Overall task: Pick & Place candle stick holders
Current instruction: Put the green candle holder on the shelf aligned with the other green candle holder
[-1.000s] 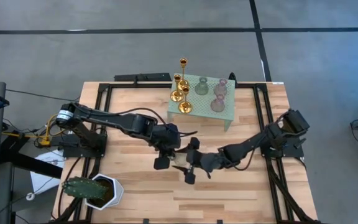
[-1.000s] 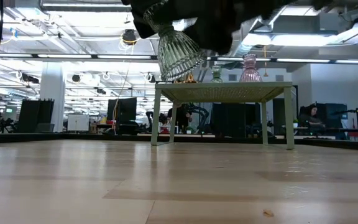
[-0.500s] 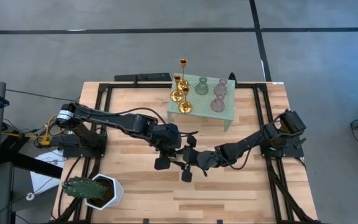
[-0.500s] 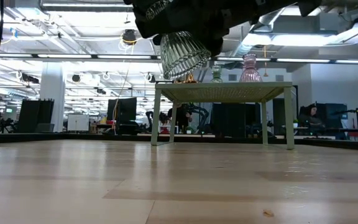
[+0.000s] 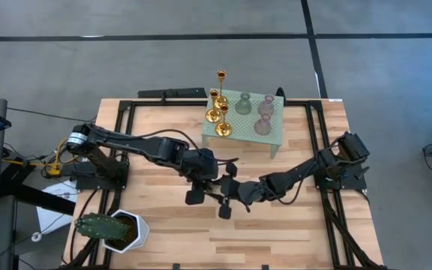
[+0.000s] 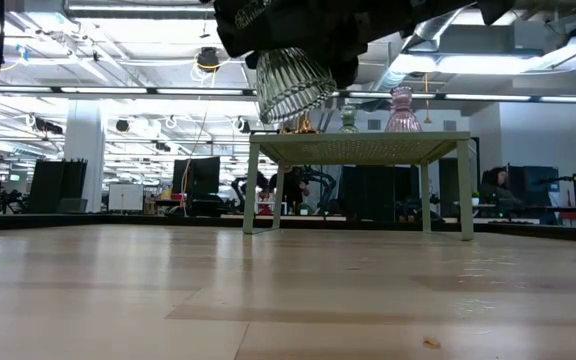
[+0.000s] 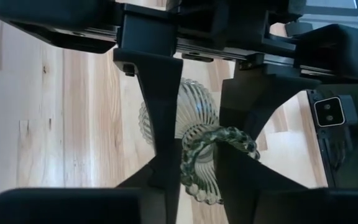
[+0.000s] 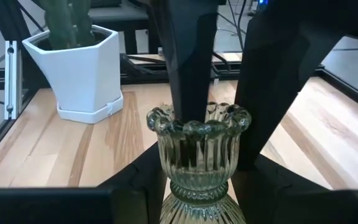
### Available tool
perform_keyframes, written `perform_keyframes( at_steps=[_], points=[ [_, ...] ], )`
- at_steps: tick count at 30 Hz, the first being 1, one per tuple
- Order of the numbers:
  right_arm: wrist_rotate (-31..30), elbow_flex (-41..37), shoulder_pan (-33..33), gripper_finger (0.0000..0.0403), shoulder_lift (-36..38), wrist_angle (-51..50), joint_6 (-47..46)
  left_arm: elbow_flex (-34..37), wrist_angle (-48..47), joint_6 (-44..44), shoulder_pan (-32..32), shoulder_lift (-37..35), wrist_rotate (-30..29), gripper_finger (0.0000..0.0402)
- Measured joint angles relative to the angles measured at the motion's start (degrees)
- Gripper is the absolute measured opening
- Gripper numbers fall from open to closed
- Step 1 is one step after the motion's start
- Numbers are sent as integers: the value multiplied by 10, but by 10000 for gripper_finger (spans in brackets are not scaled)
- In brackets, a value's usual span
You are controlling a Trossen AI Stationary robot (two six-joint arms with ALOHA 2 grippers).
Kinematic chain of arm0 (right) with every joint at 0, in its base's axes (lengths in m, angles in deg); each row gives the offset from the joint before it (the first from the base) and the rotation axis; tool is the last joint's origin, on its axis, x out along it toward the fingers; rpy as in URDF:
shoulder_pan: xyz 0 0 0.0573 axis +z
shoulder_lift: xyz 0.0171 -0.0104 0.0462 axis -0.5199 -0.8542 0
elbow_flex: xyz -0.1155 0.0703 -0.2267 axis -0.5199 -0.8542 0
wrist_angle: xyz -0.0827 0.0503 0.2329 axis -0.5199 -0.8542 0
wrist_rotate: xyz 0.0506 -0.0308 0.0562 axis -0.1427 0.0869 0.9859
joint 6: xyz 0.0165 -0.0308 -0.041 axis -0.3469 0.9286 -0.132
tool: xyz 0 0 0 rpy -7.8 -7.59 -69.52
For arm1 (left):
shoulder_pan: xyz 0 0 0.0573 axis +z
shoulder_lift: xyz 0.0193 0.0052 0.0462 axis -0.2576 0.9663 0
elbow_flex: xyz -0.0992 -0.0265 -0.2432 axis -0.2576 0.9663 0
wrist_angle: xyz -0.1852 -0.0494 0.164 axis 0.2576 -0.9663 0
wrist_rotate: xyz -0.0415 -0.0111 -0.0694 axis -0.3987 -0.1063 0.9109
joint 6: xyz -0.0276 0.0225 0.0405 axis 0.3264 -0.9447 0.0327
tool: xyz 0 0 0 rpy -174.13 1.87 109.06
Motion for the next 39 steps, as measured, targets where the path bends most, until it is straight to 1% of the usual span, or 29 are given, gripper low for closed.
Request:
perform_keyframes(
  at_steps=[3, 7, 9, 13, 18, 20, 23, 26, 29, 30, 35, 37, 39],
  points=[
    [-1, 1, 1, 137, 1, -1, 1, 0, 0, -1, 0, -5, 1, 108],
    [-1, 2, 1, 132, 1, -7, 2, 0, -1, -2, 0, -12, 0, 122],
    [2, -1, 1, 113, 0, -23, -2, 0, 5, -2, 1, -16, -2, 126],
    [2, -2, 5, 116, -3, -46, -3, -2, 7, -19, 4, -19, -2, 140],
    [-1, -2, 12, 116, -1, -59, -15, -1, 6, -14, 18, -18, -5, 174],
    [-10, -2, 15, 116, -1, -56, -15, -1, 3, -13, 20, -19, -5, 185],
    [-38, -2, 21, 116, -1, -71, -16, -1, -2, -13, 21, -32, -4, 195],
    [-82, -1, 29, 116, 8, -101, -37, -1, -17, -4, 24, -56, -5, 197],
    [-152, -1, 42, 116, 25, -138, -58, 0, -32, 17, 24, -84, -7, 194],
    [-181, -1, 48, 116, 32, -142, -63, 0, -32, 26, 22, -94, -6, 192],
    [-372, -1, 83, 116, 64, -146, -64, 5, -32, 52, 13, -147, -6, 176],
    [-430, -1, 91, 116, 73, -144, -65, 16, -34, 54, 10, -167, -6, 169],
    [-473, -1, 92, 116, 75, -124, -65, 30, -33, 59, 6, -186, -6, 163]
  ],
)
